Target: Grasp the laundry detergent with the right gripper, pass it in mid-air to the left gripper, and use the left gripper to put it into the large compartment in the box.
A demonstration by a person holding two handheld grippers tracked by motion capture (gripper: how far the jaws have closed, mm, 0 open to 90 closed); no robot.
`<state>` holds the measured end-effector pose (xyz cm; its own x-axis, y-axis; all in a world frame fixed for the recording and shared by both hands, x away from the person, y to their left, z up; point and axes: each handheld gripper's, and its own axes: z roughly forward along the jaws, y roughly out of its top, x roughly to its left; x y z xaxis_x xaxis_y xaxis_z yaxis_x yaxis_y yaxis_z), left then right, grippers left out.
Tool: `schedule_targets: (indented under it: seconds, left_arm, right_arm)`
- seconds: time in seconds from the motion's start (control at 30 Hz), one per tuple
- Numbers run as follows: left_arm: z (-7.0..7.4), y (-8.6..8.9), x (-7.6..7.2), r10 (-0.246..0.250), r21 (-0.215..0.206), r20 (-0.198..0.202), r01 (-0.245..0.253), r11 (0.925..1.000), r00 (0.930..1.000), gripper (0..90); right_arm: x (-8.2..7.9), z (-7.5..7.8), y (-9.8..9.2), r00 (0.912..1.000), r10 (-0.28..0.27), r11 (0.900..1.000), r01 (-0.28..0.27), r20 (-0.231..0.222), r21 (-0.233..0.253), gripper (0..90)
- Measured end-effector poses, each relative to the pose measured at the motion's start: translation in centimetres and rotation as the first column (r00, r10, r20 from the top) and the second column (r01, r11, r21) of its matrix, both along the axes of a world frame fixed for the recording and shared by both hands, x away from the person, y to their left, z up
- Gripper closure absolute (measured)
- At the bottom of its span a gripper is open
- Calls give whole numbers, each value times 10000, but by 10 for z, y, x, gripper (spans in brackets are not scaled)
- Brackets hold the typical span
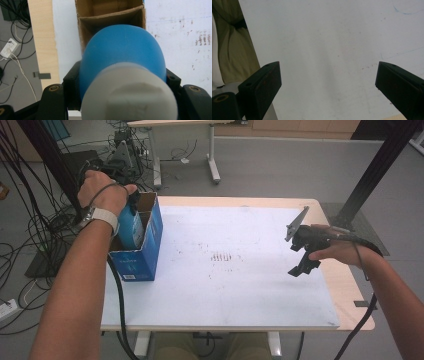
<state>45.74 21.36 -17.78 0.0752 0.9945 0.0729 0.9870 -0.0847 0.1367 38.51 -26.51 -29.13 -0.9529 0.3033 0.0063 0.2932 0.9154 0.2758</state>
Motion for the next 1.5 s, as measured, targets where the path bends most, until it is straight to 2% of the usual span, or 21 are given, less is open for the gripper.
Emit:
schedule_targets:
  seconds: [0.47, 1.1, 1.5]
  left_arm:
    - [-27, 1, -2, -83, 125, 240, 80, 9999, 9997, 374]
    - [-67, 1, -2, -164, 121, -81, 165, 9998, 9998, 374]
    - [-80, 2, 0, -197, 210, -174, 201, 9996, 9997, 374]
  right_arm:
    - [-1, -2, 1, 10000, -11, 10000, 11, -39, 0, 67]
    - [-2, -6, 5, 9999, -36, 10000, 36, -129, -49, 67]
    - [-1, -8, 5, 9998, -53, 10000, 52, -213, -50, 68]
